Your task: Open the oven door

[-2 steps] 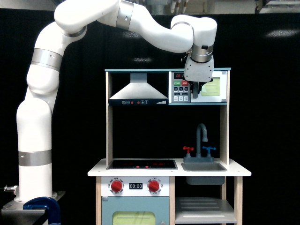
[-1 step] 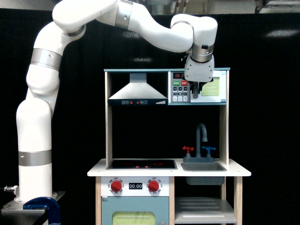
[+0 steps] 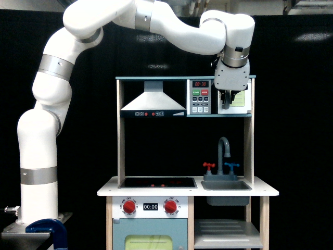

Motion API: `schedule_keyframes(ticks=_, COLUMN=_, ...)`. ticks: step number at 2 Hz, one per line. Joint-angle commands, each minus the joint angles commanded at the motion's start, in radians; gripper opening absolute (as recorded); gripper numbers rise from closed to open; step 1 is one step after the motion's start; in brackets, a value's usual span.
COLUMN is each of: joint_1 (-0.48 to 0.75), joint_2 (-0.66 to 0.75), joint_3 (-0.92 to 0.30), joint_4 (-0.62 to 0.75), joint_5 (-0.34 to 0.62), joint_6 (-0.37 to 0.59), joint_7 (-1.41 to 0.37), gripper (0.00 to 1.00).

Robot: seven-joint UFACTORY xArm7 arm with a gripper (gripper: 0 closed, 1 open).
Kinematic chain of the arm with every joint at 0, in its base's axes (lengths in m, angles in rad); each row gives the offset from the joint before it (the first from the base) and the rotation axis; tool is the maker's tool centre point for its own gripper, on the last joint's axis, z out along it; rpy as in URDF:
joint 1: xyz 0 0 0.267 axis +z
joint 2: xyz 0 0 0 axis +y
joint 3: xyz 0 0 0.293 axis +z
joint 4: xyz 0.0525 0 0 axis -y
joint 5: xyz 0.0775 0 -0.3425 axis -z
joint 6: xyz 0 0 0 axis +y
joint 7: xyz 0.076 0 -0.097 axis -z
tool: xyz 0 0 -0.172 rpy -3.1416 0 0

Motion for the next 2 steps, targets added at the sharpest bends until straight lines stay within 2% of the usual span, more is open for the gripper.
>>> schedule_keyframes(ticks=1, joint_1=-0.096, joint_2=0.163, joint_3=0.038, joint_4=0.244, joint_5=-0.010, joint_6=0.091, joint_7=0.026, gripper=0.00)
schedule_keyframes(ticks=2, joint_1=-0.134, joint_2=0.261, joint_3=0.078, joint_4=0.390, joint_5=-0.026, joint_6=0.120, joint_7=0.062, gripper=0.00)
